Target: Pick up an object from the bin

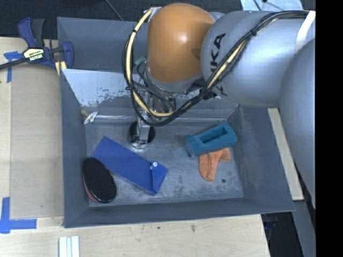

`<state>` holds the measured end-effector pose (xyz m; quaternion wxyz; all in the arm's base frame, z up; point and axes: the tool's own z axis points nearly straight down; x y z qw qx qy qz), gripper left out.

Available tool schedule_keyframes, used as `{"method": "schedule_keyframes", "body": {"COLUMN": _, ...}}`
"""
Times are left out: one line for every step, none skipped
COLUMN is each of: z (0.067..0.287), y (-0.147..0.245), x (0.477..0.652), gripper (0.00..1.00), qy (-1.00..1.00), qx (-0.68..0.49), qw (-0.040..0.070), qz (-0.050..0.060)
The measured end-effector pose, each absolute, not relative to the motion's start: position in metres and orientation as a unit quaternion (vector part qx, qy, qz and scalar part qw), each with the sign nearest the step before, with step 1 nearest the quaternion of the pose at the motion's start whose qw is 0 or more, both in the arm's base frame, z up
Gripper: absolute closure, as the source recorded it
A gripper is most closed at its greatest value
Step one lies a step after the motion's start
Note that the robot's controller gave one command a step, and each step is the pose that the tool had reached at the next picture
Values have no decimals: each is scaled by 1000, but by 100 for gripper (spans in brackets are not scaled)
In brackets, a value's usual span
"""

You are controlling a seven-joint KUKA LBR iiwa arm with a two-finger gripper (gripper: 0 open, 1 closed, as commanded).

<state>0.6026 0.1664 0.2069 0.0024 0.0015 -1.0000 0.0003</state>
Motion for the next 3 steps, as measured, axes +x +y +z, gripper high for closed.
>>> {"method": "schedule_keyframes", "body": {"z": 212, "y": 166, "x": 604, "gripper": 0, "qy": -1000, "qx": 0, "qw": -2, "qz": -1}}
{"method": "schedule_keyframes", "body": {"z": 232, "y": 131, "x": 606, "gripper": 0, "qy": -1000, "qx": 24, "qw": -1, "qz": -1}}
{"method": "schedule_keyframes", "body": {"z": 249, "y": 105, "x": 601, "gripper": 0, "qy": -1000, "qx": -3, "qw": -2, "qz": 1}}
